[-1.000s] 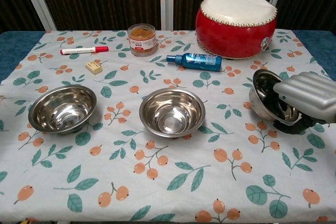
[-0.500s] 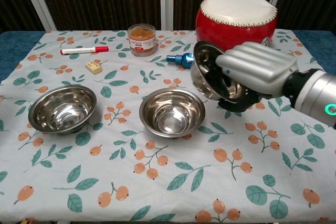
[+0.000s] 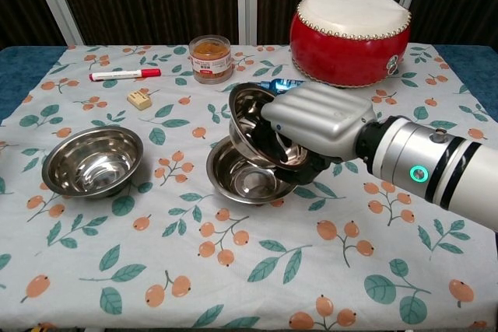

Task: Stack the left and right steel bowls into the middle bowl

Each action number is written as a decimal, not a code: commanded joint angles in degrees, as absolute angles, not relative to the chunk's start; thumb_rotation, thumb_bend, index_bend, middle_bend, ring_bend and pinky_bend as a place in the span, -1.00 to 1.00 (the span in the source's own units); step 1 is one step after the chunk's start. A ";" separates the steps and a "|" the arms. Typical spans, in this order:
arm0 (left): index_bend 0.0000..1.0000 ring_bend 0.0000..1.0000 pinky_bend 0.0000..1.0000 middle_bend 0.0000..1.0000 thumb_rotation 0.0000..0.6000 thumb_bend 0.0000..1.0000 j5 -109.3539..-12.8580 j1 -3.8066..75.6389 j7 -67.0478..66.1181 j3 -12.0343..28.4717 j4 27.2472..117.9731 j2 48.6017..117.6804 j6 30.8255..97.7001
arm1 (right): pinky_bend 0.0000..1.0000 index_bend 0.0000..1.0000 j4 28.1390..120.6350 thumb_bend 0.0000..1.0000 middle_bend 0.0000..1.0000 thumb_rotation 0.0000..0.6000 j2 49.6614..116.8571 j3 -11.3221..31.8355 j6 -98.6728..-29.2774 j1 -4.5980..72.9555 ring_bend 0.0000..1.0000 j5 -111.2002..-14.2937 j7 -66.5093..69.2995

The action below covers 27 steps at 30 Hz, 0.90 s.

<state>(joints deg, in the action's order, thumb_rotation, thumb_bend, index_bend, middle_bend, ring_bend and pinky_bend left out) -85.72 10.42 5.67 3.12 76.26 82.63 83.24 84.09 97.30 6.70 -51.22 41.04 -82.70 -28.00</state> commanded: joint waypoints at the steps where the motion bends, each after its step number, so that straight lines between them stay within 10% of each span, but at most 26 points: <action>1: -0.50 -0.66 -0.44 -0.47 1.00 -0.66 -85.75 10.42 6.01 3.14 75.98 82.59 83.21 | -0.38 -0.13 84.63 -0.97 -0.12 1.00 96.30 6.41 -50.45 41.72 -0.40 -82.68 -26.95; 8: -0.50 -0.66 -0.44 -0.47 1.00 -0.67 -85.88 10.48 6.25 3.13 75.97 82.53 83.10 | -0.60 -0.43 86.74 -1.00 -0.34 1.00 93.82 6.87 -51.78 41.90 -0.66 -82.21 -27.18; 27: -0.50 -0.63 -0.36 -0.46 1.00 -0.67 -94.04 15.32 -4.91 -2.87 83.65 82.74 75.18 | -0.61 -0.44 108.84 -1.00 -0.34 1.00 71.16 10.52 -69.79 33.09 -0.67 -84.06 -27.01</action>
